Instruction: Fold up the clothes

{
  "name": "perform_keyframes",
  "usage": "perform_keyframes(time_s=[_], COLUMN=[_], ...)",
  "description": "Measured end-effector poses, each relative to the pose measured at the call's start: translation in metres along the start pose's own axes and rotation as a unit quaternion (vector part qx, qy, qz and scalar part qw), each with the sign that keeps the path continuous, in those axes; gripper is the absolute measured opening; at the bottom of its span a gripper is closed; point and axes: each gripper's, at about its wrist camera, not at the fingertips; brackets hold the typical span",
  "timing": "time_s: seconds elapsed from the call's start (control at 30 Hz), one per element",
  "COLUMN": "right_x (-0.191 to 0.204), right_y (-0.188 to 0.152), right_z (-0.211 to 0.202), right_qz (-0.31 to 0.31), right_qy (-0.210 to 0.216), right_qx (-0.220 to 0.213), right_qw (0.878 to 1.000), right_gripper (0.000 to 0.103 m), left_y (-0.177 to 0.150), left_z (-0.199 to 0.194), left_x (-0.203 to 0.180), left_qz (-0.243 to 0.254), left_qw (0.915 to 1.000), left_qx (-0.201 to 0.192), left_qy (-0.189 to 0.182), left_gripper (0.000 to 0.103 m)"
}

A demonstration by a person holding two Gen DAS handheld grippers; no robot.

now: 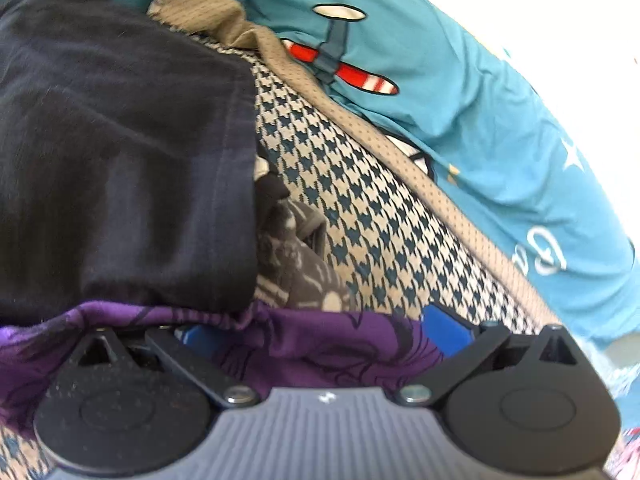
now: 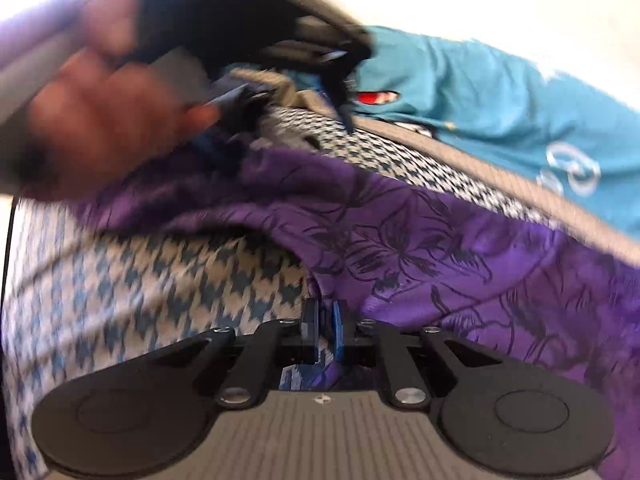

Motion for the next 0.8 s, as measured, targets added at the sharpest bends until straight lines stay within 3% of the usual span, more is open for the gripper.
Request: perform_keyframes(time_s=[0.2, 0.47, 0.57, 0.63, 0.8], right_x=[0.000, -0.015, -0.019, -0.019, -0.006], right_y=[0.000, 0.026, 0.032, 0.031, 0.025], right_z=[-0.013, -0.016, 0.001, 0.013, 0.013], right_qz=[0.017, 0.119, 0.153, 0.167, 0.149], right_qy=[0.014, 0.017, 0.013, 0.035, 0.058], right_qx=[0.002, -0.056, -0.049, -0.022, -0.004], right_qw=[1.000, 0.991, 0.987, 0.985, 0.987], right_gripper=[0.012, 0.012, 0.012, 0.012, 0.016], left_y=[-0.007, -0.009, -0.008, -0.008, -0.009], left_z=[-0.001, -0.004, -0.003, -0.004, -0.004], left_x=[-0.009, -0.011, -0.009, -0.008, -0.010], left_qz=[0.036, 0.048, 0.043, 0.038, 0.053], left_qw=[0.9991, 0.9985, 0.9988, 0.9991, 0.9983], left_qx=[0.000, 0.006, 0.006, 0.004, 0.005], left_qy=[0.023, 0.024, 0.022, 0.019, 0.024], left_gripper=[0.103, 0.103, 0.103, 0.103, 0.103])
Point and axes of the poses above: each gripper's, at about its wrist camera, not at the fingertips, and z roughly the way its jaws point, x to its left, y to its top, and after that the axes turned 8 degrees about x, right-handed
